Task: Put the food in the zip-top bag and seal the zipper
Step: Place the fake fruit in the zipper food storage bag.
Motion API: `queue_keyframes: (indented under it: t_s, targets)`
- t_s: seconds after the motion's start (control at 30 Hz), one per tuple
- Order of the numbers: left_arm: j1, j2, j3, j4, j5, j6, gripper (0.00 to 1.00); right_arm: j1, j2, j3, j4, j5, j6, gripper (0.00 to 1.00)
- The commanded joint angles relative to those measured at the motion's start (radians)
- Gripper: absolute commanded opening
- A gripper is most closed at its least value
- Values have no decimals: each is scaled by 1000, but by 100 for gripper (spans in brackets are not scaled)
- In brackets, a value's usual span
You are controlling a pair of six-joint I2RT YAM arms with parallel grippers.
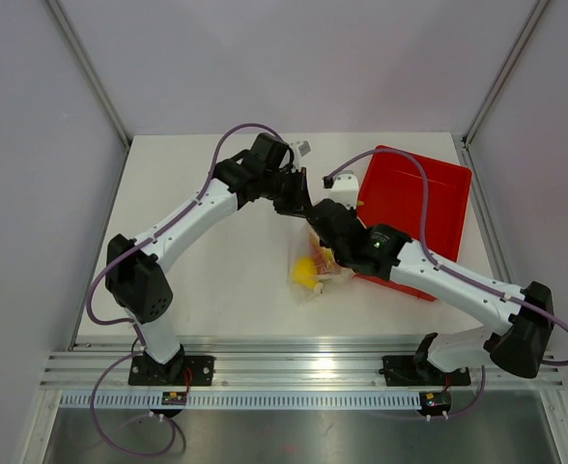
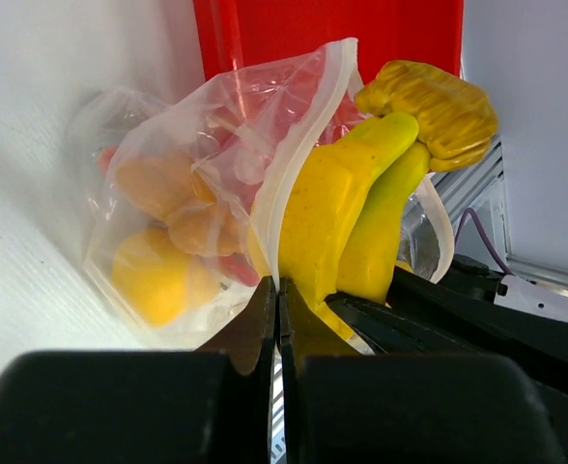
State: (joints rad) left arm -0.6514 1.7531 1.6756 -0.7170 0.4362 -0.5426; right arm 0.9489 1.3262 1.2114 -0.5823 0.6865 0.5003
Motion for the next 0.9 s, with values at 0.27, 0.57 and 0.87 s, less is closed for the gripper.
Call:
queue_keyframes:
  t_s: [0.27, 0.57, 0.87]
  targets:
    - [-1, -4, 49, 73, 24, 1, 0, 56, 71, -16, 6, -16, 43, 0]
    - [-1, -40, 38, 83, 41, 7, 0, 57, 185, 13, -77, 34, 61, 0]
    - [-1, -43, 7, 103, 42, 6, 0, 56, 146, 127, -188, -4, 15, 39]
